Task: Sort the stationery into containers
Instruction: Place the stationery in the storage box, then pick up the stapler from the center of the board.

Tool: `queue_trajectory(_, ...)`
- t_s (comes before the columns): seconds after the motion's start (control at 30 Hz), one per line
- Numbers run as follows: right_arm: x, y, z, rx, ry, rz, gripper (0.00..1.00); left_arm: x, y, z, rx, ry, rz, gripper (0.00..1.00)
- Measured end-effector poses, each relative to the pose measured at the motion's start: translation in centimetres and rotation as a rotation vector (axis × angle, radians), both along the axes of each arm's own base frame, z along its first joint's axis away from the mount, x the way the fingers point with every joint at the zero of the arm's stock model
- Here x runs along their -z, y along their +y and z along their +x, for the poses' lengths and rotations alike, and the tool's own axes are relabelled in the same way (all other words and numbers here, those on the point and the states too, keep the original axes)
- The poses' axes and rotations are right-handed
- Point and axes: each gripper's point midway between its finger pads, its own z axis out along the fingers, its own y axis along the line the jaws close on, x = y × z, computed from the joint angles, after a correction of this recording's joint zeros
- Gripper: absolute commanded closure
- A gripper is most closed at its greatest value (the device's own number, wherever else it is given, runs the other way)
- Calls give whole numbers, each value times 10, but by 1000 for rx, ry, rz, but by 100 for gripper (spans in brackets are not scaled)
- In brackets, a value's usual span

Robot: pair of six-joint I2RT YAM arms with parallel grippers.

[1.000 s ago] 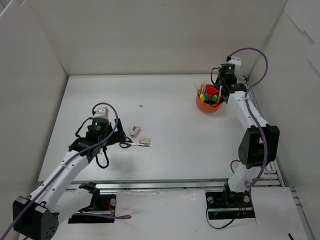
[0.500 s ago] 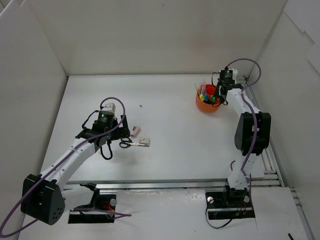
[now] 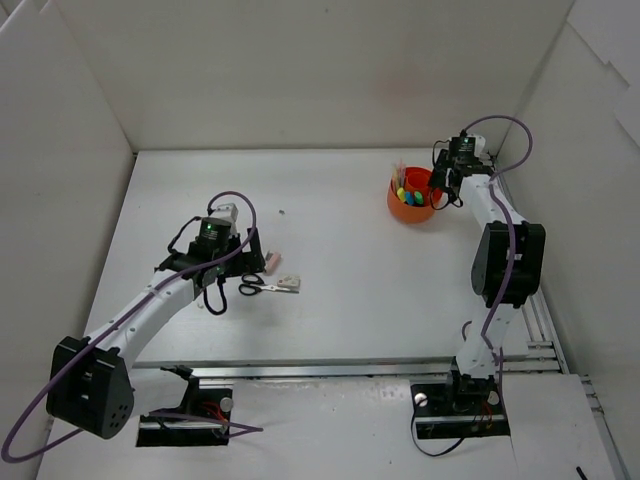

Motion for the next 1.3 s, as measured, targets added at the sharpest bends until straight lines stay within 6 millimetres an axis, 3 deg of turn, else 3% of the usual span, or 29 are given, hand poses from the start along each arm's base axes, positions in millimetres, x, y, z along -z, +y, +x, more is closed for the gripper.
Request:
queue_trajectory(0.17, -13, 0, -7, -1, -17, 2, 28, -2, -6, 7, 52, -12, 6, 0)
queue_trajectory(0.2, -21, 0, -11, -2, -27, 1, 9, -3, -8, 10, 63, -17, 9, 0)
queue_trajectory(0.23, -32, 0, -14, -2, -47, 2, 2, -3, -10, 14, 74, -20, 11, 0)
queue_trajectory(0.47, -127, 7, -52, -28, -237, -6, 2, 8, -24, 41, 162, -1, 47, 1)
queue_trajectory(0.6, -153, 14, -81, -39, -303, -5, 2, 24, -33, 48, 219, 35, 73, 5)
queue_trajectory(0.7, -148, 35, -99, -86, -299, 2, 2, 41, -38, 55, 252, 74, 102, 9)
queue_trajectory(0.87, -116, 60, -121, -154, -230, 32, 2, 70, -44, 57, 291, 146, 139, 18)
queue_trajectory(1.03, -94, 67, -137, -180, -185, 63, 2, 87, -44, 51, 306, 191, 169, 38)
queue_trajectory(1.17, -92, 74, -146, -207, -186, 83, 2, 93, -45, 50, 312, 201, 186, 51)
queue_trajectory(1.3, -92, 82, -151, -239, -191, 115, 2, 95, -45, 53, 305, 201, 206, 74)
